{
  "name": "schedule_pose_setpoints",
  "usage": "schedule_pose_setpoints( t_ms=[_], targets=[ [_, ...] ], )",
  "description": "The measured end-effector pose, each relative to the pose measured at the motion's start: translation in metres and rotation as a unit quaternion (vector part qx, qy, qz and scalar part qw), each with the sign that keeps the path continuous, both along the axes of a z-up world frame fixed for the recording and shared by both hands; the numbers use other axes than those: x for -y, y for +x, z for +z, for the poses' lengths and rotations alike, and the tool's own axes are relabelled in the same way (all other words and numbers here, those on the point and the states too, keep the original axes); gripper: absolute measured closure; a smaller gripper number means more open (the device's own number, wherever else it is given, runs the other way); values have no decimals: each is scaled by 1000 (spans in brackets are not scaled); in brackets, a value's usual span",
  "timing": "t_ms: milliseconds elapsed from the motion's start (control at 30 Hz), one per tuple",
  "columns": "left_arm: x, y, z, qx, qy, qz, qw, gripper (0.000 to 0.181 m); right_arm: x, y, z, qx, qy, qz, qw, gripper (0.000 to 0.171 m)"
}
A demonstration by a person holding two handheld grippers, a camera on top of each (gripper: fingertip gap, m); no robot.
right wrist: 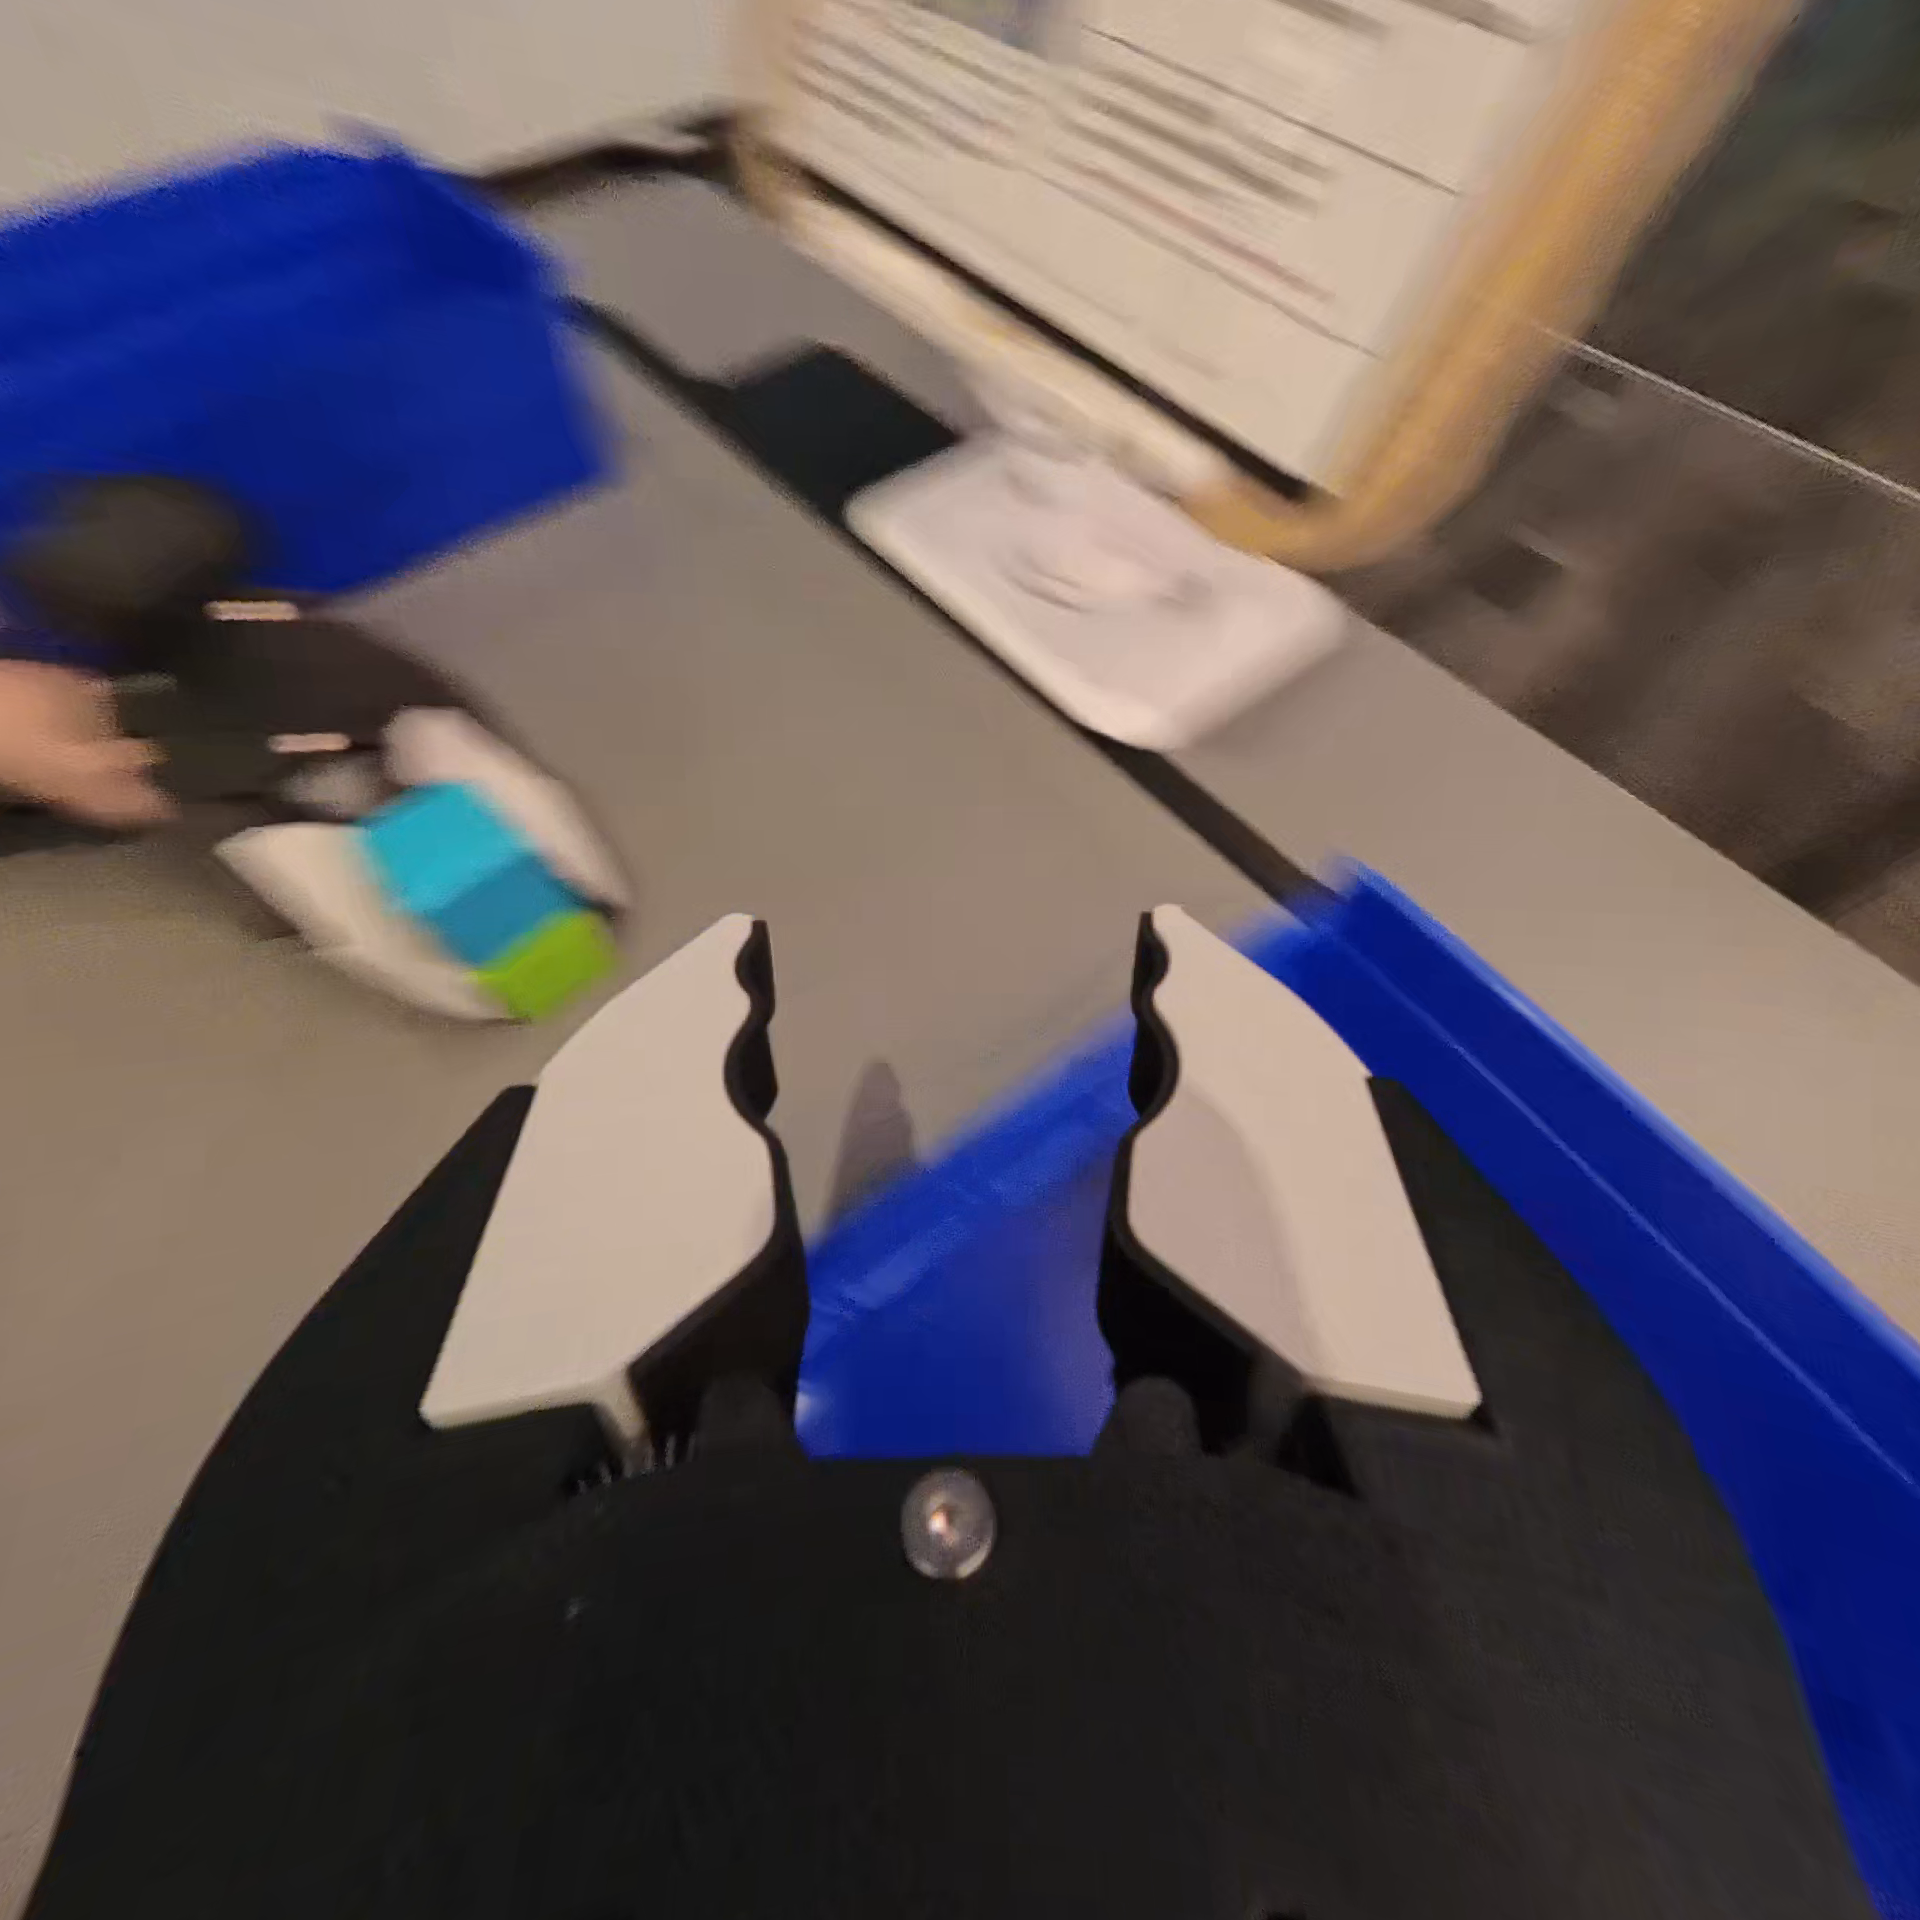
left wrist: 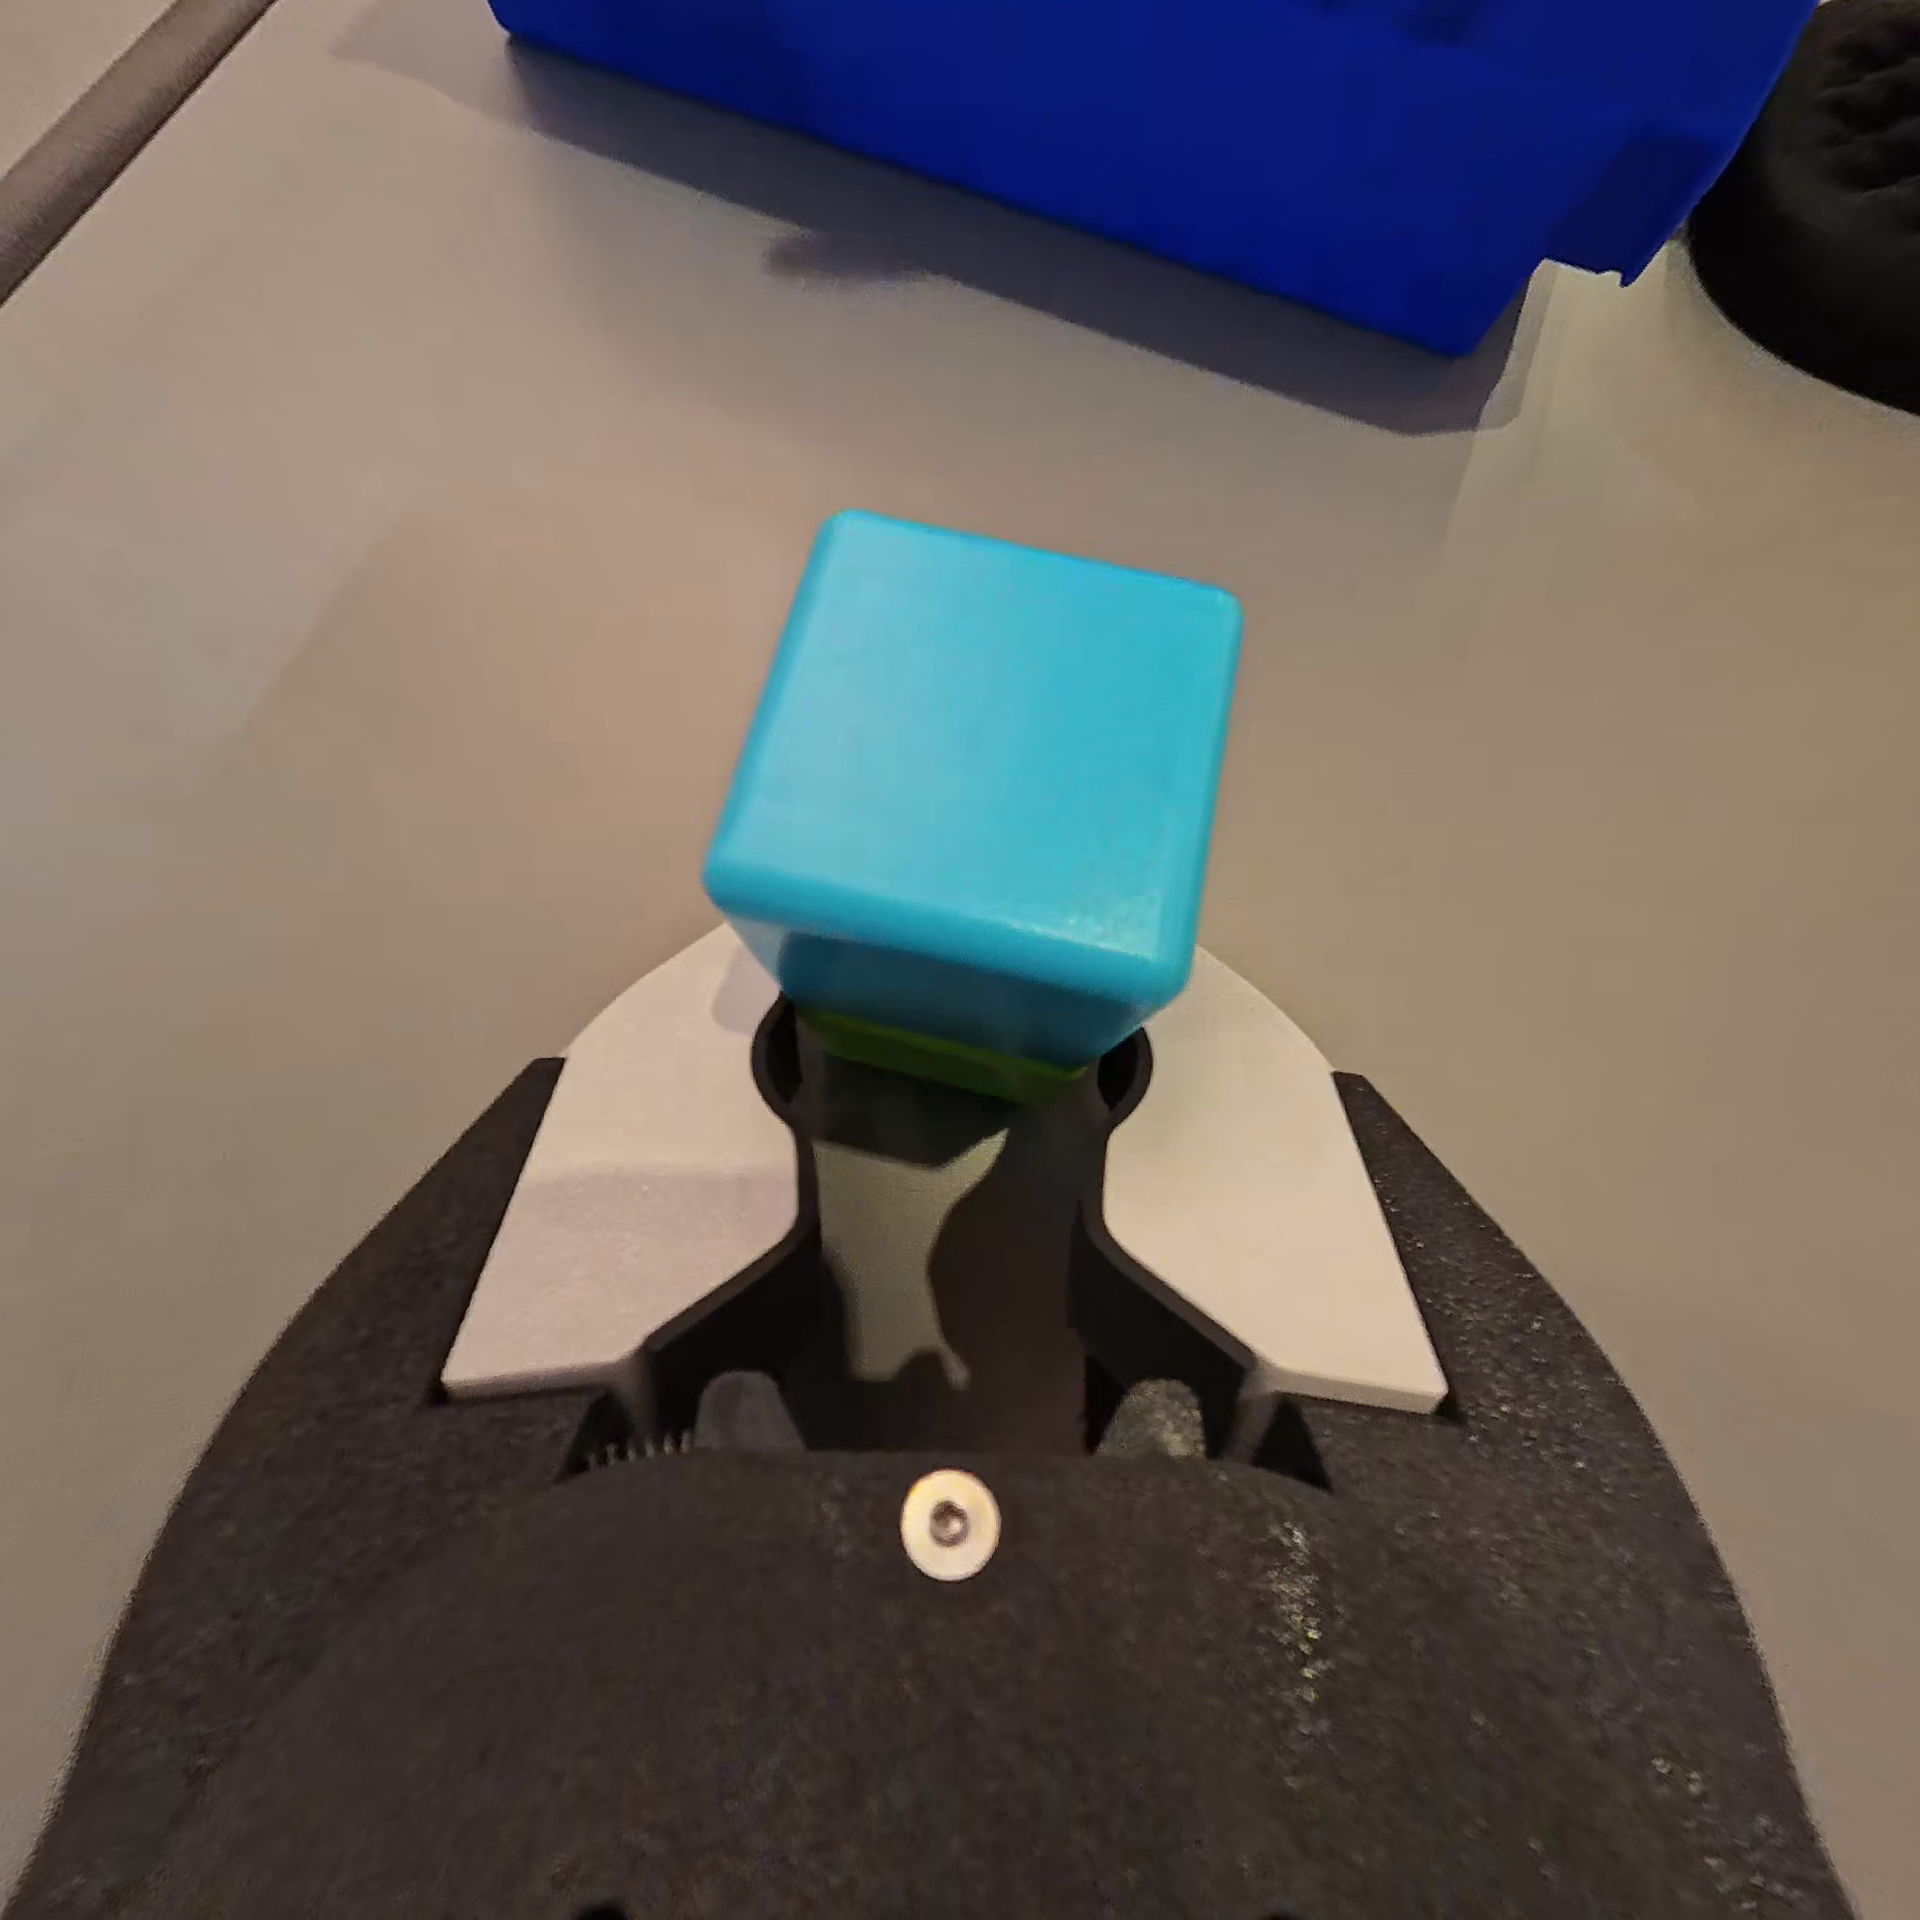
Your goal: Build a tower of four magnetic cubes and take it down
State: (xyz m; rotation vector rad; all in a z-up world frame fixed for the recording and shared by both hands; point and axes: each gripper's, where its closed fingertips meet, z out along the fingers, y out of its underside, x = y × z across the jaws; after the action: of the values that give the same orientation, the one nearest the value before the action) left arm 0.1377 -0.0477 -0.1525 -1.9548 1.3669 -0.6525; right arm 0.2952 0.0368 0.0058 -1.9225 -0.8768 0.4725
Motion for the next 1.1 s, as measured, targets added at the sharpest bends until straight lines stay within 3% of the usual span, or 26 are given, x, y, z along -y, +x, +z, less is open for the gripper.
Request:
schedule_pose_setpoints(
  t_ms=[100, 300, 500, 633, 767, 967, 1100],
  targets=[
    [2, -1, 0, 2, -4, -14, 1000, 127, 52, -83, -3, -17, -15, 189, 982, 103],
    [7, -4, 0, -2, 4, -37, 999, 127, 94, -167, -56, 88, -38, 287, 953, 102],
    [10, -4, 0, -2, 6, -48, 999, 127, 97, -180, -85, 104, -76, 288, 949, 104],
    [12, -3, 0, -3, 7, -55, 998, 127, 98, -180, -101, 134, -81, 295, 943, 120],
    [14, -2, 0, -4, 11, -63, 998, 127, 100, -177, -104, 147, -96, 295, 939, 121],
    [14, 1, 0, -8, 22, -56, 998, 128, 101, -177, -79, 32, -184, 283, 941, 121],
    [14, -1, 0, -3, 2, -54, 999, 128, 88, -140, -48, 61, -109, 265, 956, 121]
  ],
)
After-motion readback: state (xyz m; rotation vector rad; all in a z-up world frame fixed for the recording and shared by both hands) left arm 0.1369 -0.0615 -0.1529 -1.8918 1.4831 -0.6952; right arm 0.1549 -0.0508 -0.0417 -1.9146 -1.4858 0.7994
